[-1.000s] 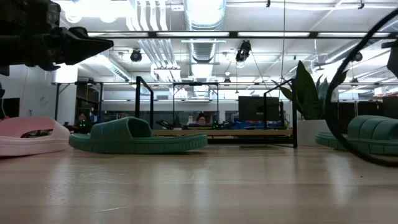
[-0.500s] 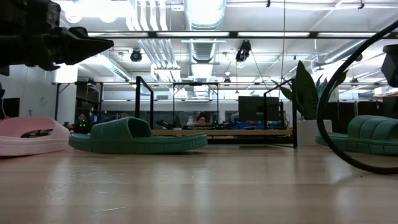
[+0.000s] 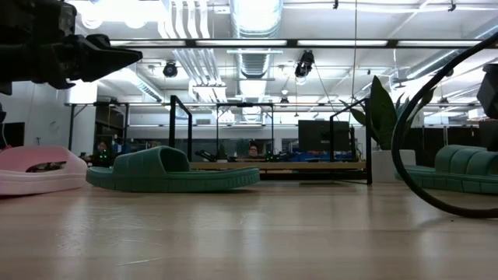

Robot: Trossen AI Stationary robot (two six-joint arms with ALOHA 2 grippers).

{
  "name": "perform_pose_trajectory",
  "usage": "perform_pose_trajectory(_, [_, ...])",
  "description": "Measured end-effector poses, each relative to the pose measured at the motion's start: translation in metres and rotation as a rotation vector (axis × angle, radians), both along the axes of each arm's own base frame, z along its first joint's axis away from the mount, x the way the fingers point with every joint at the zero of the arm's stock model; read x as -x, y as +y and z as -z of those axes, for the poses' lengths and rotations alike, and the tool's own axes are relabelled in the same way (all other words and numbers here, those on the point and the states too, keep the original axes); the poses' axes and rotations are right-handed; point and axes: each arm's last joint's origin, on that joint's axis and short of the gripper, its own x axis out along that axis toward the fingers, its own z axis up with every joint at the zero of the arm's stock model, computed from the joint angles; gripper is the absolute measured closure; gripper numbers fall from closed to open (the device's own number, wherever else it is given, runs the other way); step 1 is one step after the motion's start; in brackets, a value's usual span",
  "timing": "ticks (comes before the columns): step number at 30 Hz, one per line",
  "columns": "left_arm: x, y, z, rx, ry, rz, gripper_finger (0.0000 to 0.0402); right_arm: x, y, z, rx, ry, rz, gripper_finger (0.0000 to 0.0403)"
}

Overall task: Pick and place slides into the shelf
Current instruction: Put the right green slide on the shelf

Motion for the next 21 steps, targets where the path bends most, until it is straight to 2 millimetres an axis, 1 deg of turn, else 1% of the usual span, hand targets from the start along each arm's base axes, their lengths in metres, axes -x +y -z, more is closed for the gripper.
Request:
perform_pose_trajectory(4, [0.0000,0.0000,0.0001,0.000,0.001,0.000,0.0310,-0.0009,-0.0013,-0.0008,0.014,-0.018,0.002,0.0194])
perform_pose_trajectory(8, [-0.0003,0.0000,0.0004,0.000,0.004,0.000,0.0310,-0.0010,-0.0018,-0.0012,0.020,-0.021,0.002,0.0220])
perform_pose_trajectory(21, [-0.0005,0.0001,0.0007,0.000,0.007,-0.001,0.0311,-0.0014,-0.0013,-0.0016,0.019,-0.015,-0.001,0.0373])
